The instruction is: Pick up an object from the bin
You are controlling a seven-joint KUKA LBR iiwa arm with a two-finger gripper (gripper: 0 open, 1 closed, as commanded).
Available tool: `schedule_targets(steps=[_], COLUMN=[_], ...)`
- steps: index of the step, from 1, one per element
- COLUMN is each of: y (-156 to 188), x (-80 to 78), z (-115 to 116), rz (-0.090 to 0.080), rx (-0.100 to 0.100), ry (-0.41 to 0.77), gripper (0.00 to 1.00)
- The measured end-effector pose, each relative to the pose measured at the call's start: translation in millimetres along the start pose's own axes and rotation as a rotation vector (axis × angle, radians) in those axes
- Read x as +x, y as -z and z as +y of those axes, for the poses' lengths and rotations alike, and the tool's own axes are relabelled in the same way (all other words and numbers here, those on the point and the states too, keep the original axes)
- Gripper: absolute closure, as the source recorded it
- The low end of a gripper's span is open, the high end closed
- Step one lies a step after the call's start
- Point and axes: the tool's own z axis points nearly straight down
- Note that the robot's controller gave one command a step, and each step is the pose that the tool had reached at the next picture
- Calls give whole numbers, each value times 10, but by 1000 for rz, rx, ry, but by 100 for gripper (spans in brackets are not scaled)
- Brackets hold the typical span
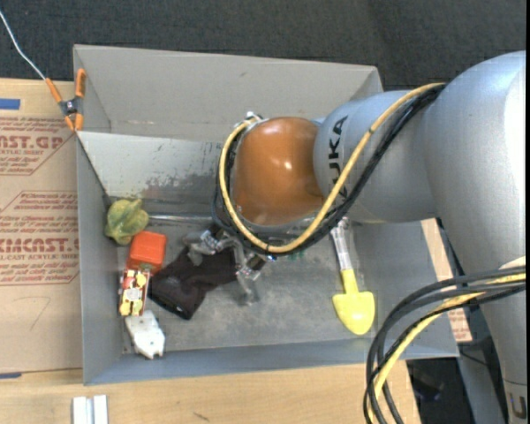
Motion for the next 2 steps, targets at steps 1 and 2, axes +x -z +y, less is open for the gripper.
schedule_targets(steps=[1, 2], y=[80, 9], x=[244, -19], z=[92, 11], rz=[1, -5], rx=[-5, -1], ry=[-310, -1], gripper=[0, 100])
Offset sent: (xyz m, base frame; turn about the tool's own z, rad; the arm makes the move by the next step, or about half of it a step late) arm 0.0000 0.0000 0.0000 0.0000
